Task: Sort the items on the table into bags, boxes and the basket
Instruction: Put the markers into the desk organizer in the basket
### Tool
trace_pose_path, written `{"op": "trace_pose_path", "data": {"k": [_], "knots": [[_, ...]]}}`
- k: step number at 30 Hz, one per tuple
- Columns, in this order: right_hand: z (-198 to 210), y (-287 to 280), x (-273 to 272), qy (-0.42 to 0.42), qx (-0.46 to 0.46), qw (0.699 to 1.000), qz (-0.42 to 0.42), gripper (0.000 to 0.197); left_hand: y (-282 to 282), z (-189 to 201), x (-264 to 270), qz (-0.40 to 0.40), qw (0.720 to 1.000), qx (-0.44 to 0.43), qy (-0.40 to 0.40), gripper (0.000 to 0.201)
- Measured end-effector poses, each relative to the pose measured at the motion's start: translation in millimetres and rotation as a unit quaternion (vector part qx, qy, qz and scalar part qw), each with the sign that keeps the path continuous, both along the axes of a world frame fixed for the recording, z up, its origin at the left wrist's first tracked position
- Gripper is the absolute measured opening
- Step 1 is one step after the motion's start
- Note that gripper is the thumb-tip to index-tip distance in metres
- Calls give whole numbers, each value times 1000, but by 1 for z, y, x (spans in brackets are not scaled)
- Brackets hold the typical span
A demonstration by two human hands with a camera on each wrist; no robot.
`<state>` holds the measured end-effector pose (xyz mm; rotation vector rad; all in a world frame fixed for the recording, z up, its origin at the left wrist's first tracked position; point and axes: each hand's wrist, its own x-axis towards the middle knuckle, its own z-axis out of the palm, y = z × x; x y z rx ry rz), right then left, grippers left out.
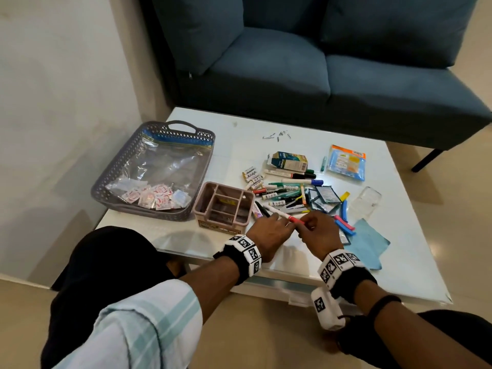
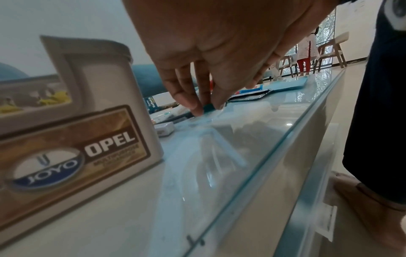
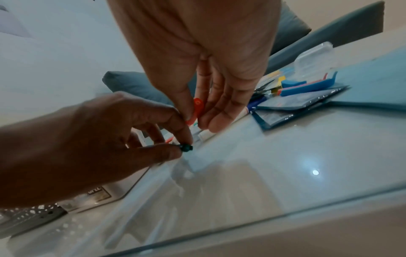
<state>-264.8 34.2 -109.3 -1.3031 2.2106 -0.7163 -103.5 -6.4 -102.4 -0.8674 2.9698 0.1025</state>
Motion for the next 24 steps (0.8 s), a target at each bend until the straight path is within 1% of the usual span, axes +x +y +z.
{"op": "trace_pose_path", "data": {"k": [3,6,9,11,13,17,19,20,22,24], "knots": [[16,9,-2,-25,-55,998,-27,20,3,3,-2,-10,999,-29,44,63],[35,15,-5,-48,-99,993,-52,16,1,11,-6,-19,988,-25,154,60],[60,17,-5,-35,-150,986,-69,14,-4,28,-12,-16,965,-26,261,38],[82,18,-4,-27,-195,978,-64,15,-7,49,-11,11,940,-16,342,24],[103,18,2,-39,-229,972,-44,15,-11,72,-5,46,908,-8,417,20],[133,6,19,-37,-277,960,29,20,-33,118,32,126,846,23,517,38],[141,-6,29,-23,-282,957,65,19,-48,138,62,166,820,6,548,36],[143,-13,37,-15,-281,956,85,19,-56,144,79,181,813,-10,553,32],[146,-25,52,3,-278,953,122,23,-67,148,109,204,811,-33,547,24],[149,-38,69,21,-282,947,153,26,-72,144,136,225,814,-44,533,21]]}}
